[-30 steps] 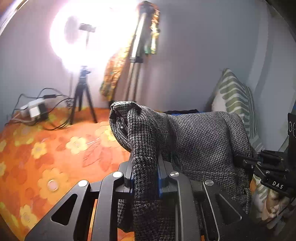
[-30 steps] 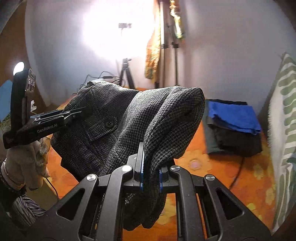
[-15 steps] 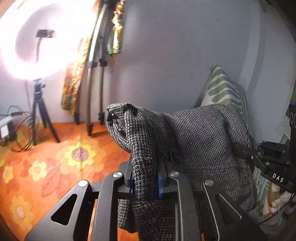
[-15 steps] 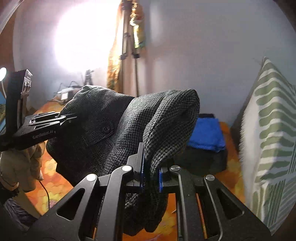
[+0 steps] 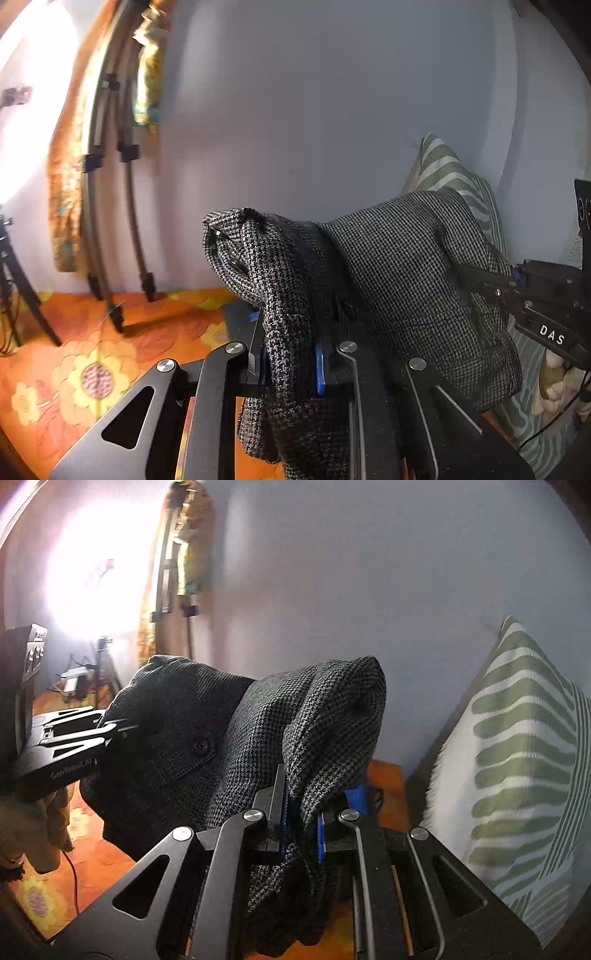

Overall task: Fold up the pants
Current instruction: 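Carry the shorts with both tools toward the pillow and lower onto the dark pile, then open both tools to release the shorts on the pile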

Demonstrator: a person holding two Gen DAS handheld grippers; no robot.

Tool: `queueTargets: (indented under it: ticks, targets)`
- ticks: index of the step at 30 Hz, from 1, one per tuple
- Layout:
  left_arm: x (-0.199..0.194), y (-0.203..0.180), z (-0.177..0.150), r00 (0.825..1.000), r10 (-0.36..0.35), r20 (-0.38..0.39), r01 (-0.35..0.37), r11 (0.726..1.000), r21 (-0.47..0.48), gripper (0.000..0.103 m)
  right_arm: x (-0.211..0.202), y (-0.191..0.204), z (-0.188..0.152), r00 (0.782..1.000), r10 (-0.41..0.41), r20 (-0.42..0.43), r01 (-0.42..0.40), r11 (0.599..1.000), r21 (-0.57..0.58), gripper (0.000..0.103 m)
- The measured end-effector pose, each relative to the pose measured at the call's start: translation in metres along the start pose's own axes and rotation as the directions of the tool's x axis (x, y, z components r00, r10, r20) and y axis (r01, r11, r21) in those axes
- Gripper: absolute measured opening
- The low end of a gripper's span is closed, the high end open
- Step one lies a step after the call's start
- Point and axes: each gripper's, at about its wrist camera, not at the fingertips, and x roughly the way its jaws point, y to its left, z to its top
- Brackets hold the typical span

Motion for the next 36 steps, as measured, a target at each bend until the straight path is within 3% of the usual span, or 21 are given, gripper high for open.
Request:
queueTargets:
  ticks: [9,20,24,26,27,28,34,36]
  targets:
    - [0.052,-0.003,-0.001,1.000,0.008,-0.019,-0.008,0.999,-0.039,0.016,0.054,-0.038,0.010,1.000,0.004,-0.017,-0.005,0.999,-0.049,0.011]
    - [0.110,0.007,-0.021,0.993,0.061,-0.101,-0.066,0.997,-0.049,0.016,0.141,-0.073,-0.013,0.991,0.066,-0.118,-0.063,0.998,0.030,0.012]
    - [0.124,0.008,-0.028,0.987,0.084,-0.139,-0.090,0.995,-0.036,0.017,0.174,-0.082,-0.026,0.982,-0.023,-0.189,0.027,0.999,0.020,0.022]
    - [0.124,0.007,-0.029,0.984,0.098,-0.148,-0.103,0.994,-0.026,0.020,0.176,-0.089,-0.031,0.976,-0.093,-0.195,0.096,0.995,0.007,0.035]
    - [0.124,0.007,-0.030,0.983,0.099,-0.153,-0.104,0.994,-0.024,0.023,0.178,-0.091,-0.033,0.968,-0.142,-0.206,0.145,0.989,-0.001,0.047]
    - [0.123,0.007,-0.031,0.982,0.102,-0.157,-0.106,0.994,-0.021,0.024,0.178,-0.094,-0.034,0.961,-0.174,-0.214,0.177,0.984,-0.003,0.051]
    - [0.113,0.010,-0.037,0.976,0.142,-0.167,-0.143,0.990,0.007,0.031,0.163,-0.095,-0.035,0.942,-0.237,-0.236,0.241,0.970,-0.010,0.052]
    - [0.108,0.015,-0.038,0.972,0.157,-0.172,-0.160,0.987,-0.001,0.042,0.156,-0.093,-0.037,0.945,-0.222,-0.240,0.231,0.973,0.006,0.052]
